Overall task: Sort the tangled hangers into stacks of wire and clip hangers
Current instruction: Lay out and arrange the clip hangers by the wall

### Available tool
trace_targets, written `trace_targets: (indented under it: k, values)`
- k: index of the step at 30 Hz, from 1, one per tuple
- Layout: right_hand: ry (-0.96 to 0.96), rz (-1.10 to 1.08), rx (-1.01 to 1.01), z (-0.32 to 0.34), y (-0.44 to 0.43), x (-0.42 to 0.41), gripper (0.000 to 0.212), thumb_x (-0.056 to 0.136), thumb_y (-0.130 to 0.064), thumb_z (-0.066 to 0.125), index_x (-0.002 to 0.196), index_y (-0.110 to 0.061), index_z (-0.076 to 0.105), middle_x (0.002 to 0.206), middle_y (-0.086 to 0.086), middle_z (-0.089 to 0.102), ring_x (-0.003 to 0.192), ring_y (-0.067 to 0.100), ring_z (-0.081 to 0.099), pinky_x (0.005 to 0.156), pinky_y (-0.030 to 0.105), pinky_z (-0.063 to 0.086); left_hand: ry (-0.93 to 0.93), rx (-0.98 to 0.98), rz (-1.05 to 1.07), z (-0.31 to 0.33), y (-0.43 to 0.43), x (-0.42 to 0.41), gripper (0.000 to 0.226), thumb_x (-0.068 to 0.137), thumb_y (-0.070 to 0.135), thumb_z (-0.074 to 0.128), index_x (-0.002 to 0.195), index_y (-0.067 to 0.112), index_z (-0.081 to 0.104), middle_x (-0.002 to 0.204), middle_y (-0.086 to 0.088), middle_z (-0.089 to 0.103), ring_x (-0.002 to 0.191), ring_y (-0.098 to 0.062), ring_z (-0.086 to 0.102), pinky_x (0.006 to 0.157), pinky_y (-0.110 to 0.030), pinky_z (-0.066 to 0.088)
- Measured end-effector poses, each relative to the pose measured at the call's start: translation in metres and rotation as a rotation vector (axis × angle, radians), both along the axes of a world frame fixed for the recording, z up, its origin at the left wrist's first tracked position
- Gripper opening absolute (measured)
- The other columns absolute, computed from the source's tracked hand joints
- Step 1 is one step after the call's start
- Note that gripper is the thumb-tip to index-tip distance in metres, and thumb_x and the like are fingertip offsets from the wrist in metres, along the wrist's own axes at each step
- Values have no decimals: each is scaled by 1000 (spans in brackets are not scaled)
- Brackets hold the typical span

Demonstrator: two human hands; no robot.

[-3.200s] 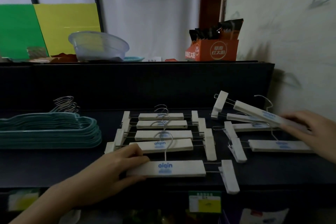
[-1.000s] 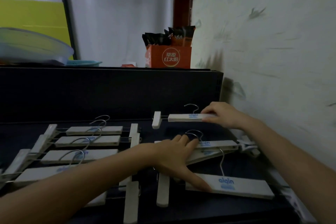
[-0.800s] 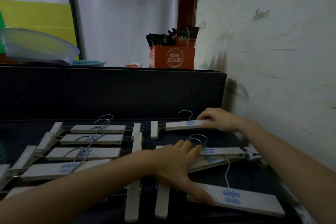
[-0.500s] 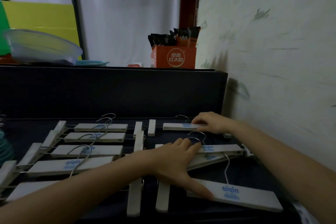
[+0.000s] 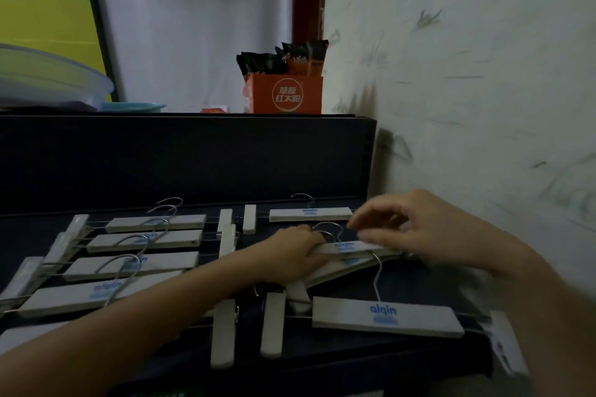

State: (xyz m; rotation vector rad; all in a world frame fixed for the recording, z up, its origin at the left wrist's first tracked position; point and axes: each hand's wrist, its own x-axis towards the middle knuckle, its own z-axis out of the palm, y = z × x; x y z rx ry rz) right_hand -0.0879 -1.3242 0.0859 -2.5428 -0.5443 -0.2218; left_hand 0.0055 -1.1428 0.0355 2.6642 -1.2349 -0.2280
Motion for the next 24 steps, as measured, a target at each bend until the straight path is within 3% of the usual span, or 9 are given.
trace_targets:
  k: [3,7,12,19,24]
  values:
    - [126,13,-134,-16,-6,-26,47,70,-62,63,111,-40,59,105,-27,57,100,-8,53,86,12,44,-7,-1,12,-2,0,1,38,96,36,39,126,16,47,119,-9,48,106,-24,48,89,-31,38]
    - [116,-35,-311,-48,-9,-40,63,70,-63,65,126,-45,42,126,-34,39,117,-15,35,102,16,33,-44,-30,27,-5,-2,2,39,95,38,39,127,15,46,120,-8,48,106,-21,48,89,-28,37]
    - [137,3,-289,-61,-7,-38,52,79,-57,59,127,-45,44,130,-34,28,119,-20,24,104,10,25,-106,-178,56,3,-1,7,37,96,37,37,123,14,49,117,-6,48,99,-19,49,82,-25,38]
    - [185,78,-267,-60,-13,-31,36,89,-42,54,124,-35,50,124,-25,41,115,-15,36,100,8,28,-193,-306,168,34,17,31,36,96,37,40,124,17,49,102,0,45,87,-19,51,74,-27,40]
    - [163,41,-250,-55,-16,-26,37,92,-38,50,129,-40,43,127,-32,32,116,-15,35,98,6,29,-185,-356,233,39,31,43,37,95,37,41,124,15,50,104,-3,48,83,-16,51,68,-24,41]
